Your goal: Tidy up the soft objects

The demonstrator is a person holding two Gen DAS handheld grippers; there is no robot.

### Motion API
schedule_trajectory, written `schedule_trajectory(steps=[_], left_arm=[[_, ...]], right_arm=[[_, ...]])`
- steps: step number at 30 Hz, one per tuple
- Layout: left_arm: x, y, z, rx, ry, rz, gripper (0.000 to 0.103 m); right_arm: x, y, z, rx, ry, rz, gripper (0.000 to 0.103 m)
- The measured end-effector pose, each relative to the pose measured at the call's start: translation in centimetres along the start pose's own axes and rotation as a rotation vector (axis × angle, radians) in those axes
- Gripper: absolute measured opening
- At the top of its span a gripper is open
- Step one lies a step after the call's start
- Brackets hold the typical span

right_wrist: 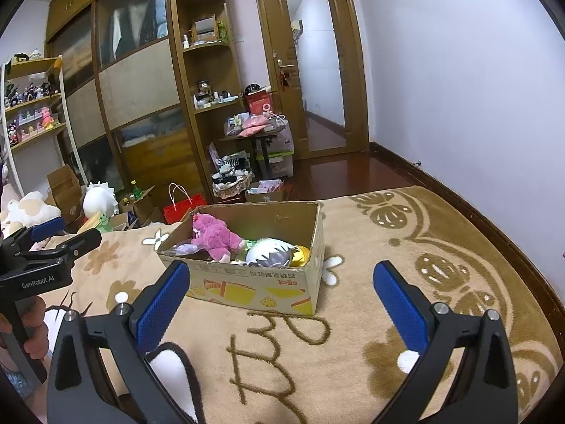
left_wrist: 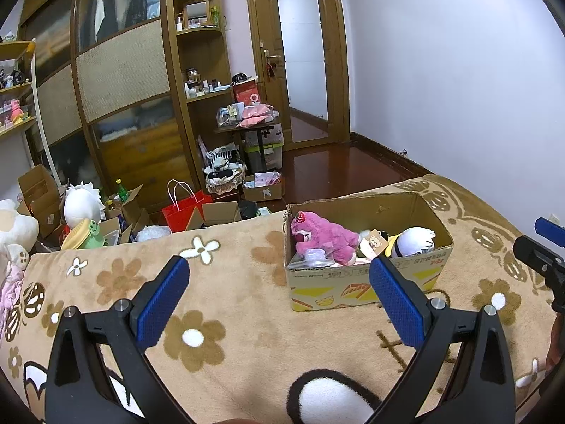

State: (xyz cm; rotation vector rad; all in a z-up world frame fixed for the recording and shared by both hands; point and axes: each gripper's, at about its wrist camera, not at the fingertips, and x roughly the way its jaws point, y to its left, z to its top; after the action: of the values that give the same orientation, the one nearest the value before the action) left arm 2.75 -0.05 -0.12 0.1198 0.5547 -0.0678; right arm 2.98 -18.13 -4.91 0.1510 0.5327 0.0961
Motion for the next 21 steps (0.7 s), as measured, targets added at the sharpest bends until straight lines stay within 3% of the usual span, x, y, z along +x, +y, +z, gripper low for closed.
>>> schedule_trajectory(steps=[21], left_arm=[[-0.01, -0.01, -0.25, 0.017, 0.009, -0.015, 0.101]], right_arm=[[0.06, -0.07, 0.02, -0.002, -0.002, -0.001, 0.103]])
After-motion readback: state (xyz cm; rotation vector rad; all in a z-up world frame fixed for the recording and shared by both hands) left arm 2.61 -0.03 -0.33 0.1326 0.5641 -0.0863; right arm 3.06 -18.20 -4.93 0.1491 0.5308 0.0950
